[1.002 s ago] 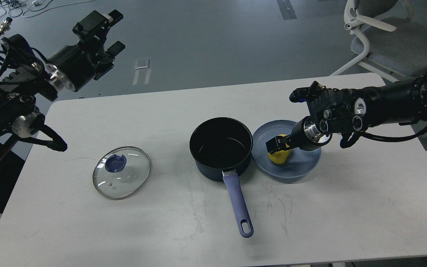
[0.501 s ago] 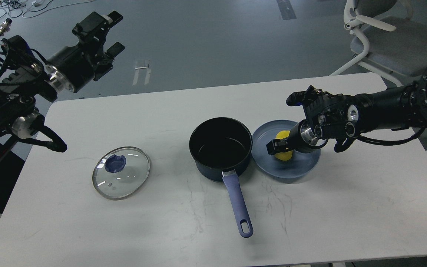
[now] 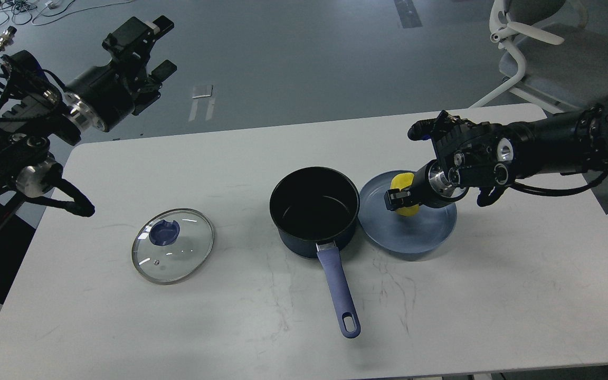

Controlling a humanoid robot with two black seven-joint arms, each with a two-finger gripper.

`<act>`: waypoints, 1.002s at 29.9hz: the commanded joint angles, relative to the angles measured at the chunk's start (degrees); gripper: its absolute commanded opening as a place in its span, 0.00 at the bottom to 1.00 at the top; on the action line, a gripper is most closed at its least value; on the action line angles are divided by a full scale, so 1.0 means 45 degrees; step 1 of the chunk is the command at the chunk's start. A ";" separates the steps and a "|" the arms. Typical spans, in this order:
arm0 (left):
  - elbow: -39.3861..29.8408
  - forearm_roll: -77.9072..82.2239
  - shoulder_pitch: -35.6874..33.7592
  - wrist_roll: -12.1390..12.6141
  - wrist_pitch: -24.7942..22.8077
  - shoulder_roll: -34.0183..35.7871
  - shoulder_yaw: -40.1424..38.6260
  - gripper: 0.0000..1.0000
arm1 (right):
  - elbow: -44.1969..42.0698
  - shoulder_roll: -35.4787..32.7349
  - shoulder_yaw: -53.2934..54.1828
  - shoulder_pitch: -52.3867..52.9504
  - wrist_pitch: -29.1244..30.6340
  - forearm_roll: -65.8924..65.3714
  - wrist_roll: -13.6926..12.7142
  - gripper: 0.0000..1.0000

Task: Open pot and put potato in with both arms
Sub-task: 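Lift the potato with the right gripper over the saucepan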

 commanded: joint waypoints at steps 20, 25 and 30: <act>0.0000 0.0001 0.0019 0.0000 0.0036 -0.0002 0.0001 0.98 | 0.1644 0.0916 0.0938 0.3722 0.0035 0.0071 0.0215 0.03; 0.0000 0.0001 0.0019 0.0000 0.0055 -0.0022 0.0001 0.98 | 0.1625 0.0916 0.0977 0.3156 0.0015 0.0090 0.0274 0.05; 0.0000 0.0001 0.0019 0.0000 0.0075 -0.0119 0.0001 0.98 | 0.1781 0.0916 0.1464 0.2979 -0.0024 0.0462 0.1191 0.05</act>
